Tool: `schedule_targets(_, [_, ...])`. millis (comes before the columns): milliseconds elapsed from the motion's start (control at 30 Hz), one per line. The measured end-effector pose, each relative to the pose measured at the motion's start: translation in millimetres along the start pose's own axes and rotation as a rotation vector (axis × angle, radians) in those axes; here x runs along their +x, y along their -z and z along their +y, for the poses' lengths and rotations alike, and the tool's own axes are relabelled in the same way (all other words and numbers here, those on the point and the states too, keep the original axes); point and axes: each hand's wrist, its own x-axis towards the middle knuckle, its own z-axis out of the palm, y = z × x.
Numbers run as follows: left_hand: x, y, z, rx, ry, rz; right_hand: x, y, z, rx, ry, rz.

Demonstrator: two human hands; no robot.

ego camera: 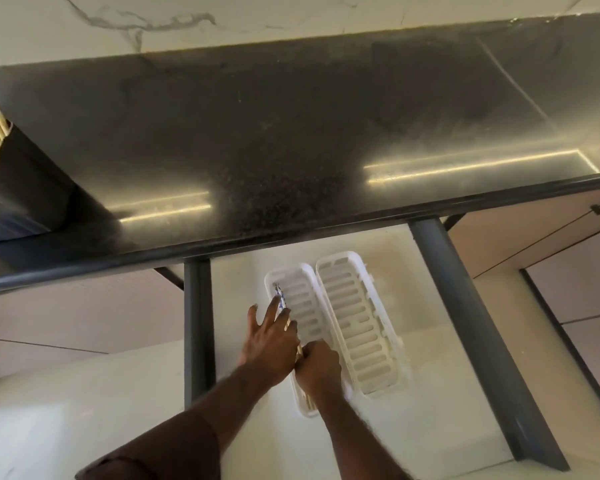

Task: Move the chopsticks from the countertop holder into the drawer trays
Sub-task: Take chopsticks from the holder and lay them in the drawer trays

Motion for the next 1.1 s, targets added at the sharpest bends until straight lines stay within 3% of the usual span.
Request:
schedule_targets(233, [4.1,2.9,-0.1,0.089,-0.058,-0.085,-16.2,-6.8,2.5,-0.011,0.095,0.209])
schedule_targets(433, [7.2,7.9,0.7,0.124,-0.082,-0.081,-21.4,-1.6,3.6,-0.03,0.211,0.151])
schedule_targets(567, [4.7,17.6,-1.9,0.057,-0.113,-0.014,-28.9,18.6,-3.1,-0.007,0.235,0.222])
schedule_targets(833, [-20.6,101.1,-46.0,-0.239,-0.125,0.294,-65.5,81.1,-83.6,0.037,0.271,0.394])
schedule_targets(1000, [-68.7,188.5,-123.2,-0.624,-0.124,0.635,-111.0,90.7,-176.8,0.132,0.425,0.592])
schedule_targets(1100, [-107.2,226.4,-184.4,-0.673,-0.098,0.782,-138.5,81.3,-247.7,0.287,0.529,0.695])
